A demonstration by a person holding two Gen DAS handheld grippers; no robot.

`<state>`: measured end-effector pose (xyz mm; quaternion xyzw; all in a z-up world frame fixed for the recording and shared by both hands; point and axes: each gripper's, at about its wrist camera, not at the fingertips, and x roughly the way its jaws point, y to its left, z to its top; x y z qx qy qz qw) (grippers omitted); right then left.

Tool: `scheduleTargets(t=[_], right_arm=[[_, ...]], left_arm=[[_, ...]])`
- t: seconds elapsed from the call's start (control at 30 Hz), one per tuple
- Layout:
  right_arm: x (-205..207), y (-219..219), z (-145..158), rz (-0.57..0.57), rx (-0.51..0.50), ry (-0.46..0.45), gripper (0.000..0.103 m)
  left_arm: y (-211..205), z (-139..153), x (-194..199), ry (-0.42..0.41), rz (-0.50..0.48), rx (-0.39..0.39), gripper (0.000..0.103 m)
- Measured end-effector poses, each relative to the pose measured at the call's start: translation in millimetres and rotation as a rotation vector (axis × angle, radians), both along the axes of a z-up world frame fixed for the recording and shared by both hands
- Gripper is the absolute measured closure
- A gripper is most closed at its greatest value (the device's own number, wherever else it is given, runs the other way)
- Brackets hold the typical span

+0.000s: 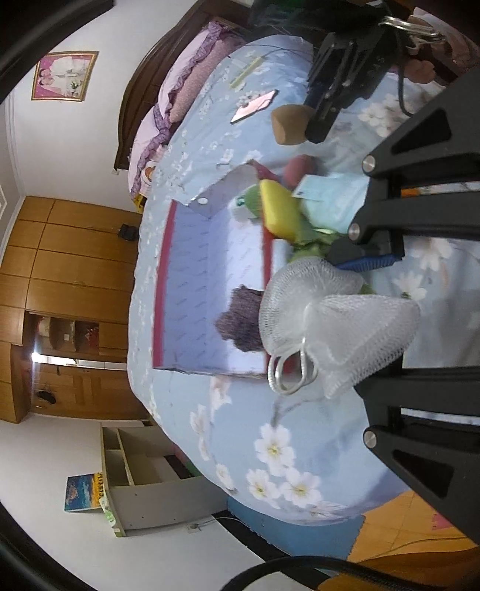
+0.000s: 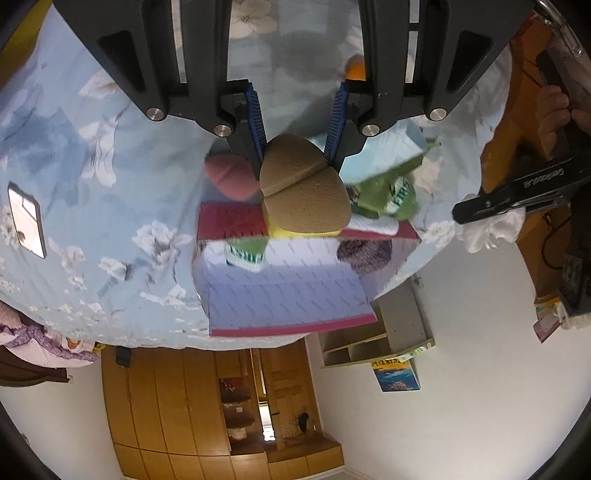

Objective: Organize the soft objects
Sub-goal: 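Carry the bath puff and tan sponge into the box with both grippers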

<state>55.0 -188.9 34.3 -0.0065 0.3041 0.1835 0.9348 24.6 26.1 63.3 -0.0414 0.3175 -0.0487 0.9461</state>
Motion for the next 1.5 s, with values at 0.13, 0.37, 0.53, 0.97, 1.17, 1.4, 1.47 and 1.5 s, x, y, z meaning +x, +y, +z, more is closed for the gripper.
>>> scheduleTargets(t=[0.13,0.37,0.53,0.97,1.17,1.4,1.47,1.5], right_arm=[[9.9,3.4,10.7,0.013,-0.018,-0.018,0.072],[40.0,9.5,27.9,0.032,-0.031,-0.006,0.072],[64.2,12.4,34.7,0.038,-0.044,-0.005,0.072],[138.4,12.8,36.5,0.012,-0.053,0.033,0.072],[169.0,10.7,27.4,-0.014,-0.059,0.061,0.072],[194.0,5.1,10.6,-0.047,-0.059,0.1,0.072],[197.1,5.1,8.2,-0.051,-0.069,0.1,0.071],[199.1,4.8,6.7,-0.051,-0.072,0.099,0.071]], left_arm=[[-3.6,8.5,16.9,-0.006,-0.011,0.0,0.074],[-6.2,22.9,51.4,-0.002,-0.039,-0.015,0.074],[-9.4,27.1,82.5,0.014,-0.043,0.007,0.074],[-2.1,23.4,152.2,0.058,-0.016,-0.007,0.074],[-4.7,6.6,182.8,0.096,-0.005,0.013,0.074],[-4.2,-14.3,208.8,0.134,0.007,0.016,0.074],[-3.8,-19.9,213.3,0.144,0.008,0.022,0.074],[-3.4,-22.5,215.5,0.15,0.012,0.025,0.074]])
